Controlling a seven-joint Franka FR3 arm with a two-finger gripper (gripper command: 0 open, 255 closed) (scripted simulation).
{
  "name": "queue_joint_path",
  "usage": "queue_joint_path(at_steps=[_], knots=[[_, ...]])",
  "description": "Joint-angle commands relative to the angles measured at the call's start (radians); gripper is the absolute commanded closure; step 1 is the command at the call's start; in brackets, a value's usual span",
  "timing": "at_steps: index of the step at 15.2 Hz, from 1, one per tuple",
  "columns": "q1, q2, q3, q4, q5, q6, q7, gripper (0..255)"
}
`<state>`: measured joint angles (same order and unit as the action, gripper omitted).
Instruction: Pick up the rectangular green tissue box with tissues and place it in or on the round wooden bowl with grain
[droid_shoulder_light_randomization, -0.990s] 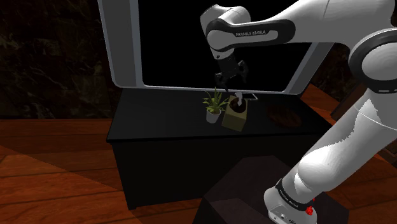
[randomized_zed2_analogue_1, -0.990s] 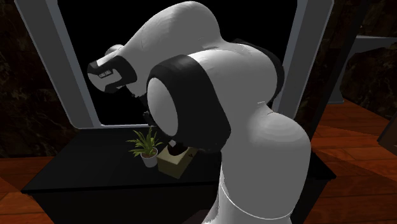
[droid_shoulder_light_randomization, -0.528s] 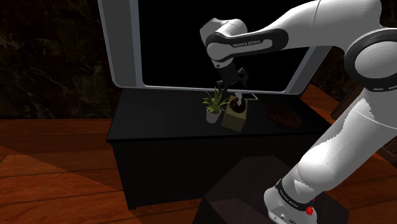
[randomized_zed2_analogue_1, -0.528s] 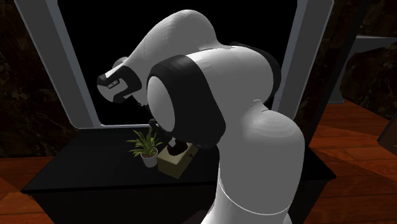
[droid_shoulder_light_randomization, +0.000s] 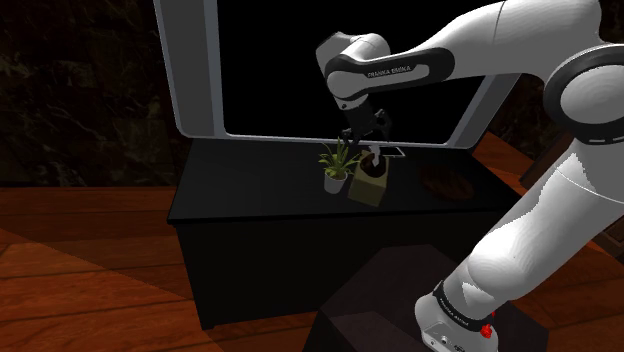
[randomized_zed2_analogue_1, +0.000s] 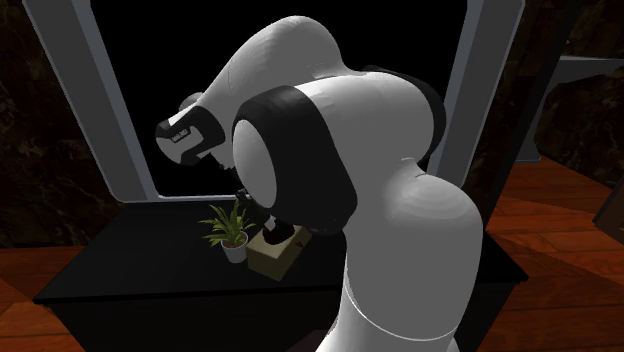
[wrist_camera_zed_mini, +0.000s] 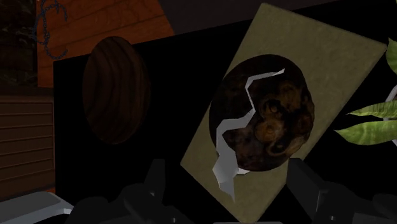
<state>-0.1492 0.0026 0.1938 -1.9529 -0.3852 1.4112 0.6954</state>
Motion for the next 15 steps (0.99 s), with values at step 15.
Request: queue_joint_path(at_steps=[15], knots=[[0.002, -0.012, 0.001, 0.051, -0.001, -0.059, -0.023, 255]])
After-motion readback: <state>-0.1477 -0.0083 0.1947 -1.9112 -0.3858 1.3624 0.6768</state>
